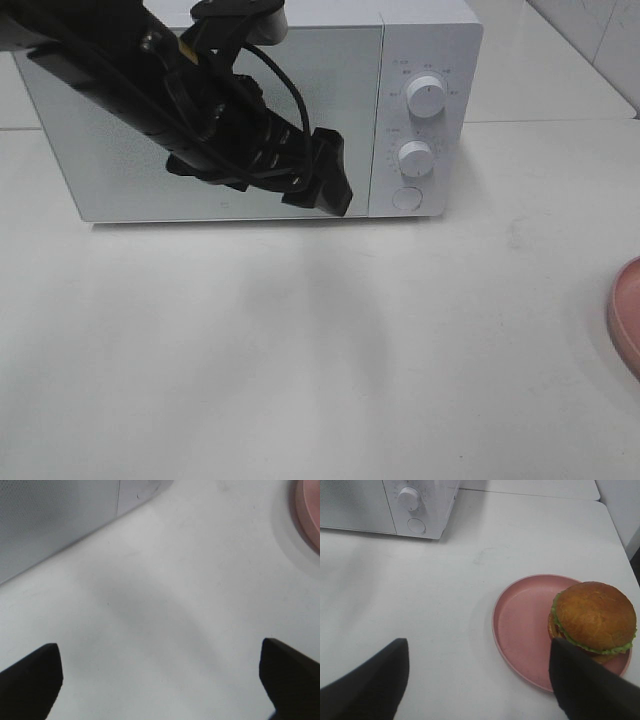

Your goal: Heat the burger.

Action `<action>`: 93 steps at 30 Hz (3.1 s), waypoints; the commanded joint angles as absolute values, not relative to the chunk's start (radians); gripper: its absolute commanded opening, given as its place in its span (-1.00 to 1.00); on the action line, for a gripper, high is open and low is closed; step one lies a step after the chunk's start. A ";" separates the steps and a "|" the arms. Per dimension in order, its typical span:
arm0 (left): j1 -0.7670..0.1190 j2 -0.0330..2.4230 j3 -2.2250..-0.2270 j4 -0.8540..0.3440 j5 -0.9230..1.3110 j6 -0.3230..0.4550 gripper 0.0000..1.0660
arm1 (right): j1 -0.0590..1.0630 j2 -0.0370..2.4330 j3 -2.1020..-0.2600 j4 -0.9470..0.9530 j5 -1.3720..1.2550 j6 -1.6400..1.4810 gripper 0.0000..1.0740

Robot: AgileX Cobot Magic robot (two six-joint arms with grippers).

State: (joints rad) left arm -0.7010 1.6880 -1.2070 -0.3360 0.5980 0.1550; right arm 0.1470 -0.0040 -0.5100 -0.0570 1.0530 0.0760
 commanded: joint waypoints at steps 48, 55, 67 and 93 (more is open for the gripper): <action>-0.169 0.661 -0.567 -0.101 1.114 -0.006 0.89 | 0.141 -0.030 -0.510 -0.057 1.042 0.077 0.38; -0.169 0.463 -0.526 -0.100 1.080 0.051 0.89 | 0.141 -0.030 -0.510 -0.057 1.042 0.077 0.38; -0.169 0.314 -0.501 -0.077 1.040 0.039 0.89 | 0.141 -0.030 -0.510 -0.057 1.042 0.077 0.38; 0.029 -0.028 -0.501 -0.103 1.039 0.041 0.89 | 0.141 -0.030 -0.510 -0.057 1.042 0.077 0.38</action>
State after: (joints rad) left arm 0.0260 -0.0050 -0.5030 -0.0930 1.0500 0.0420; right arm 0.1470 -0.0040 -0.5100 -0.0570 1.0530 0.0760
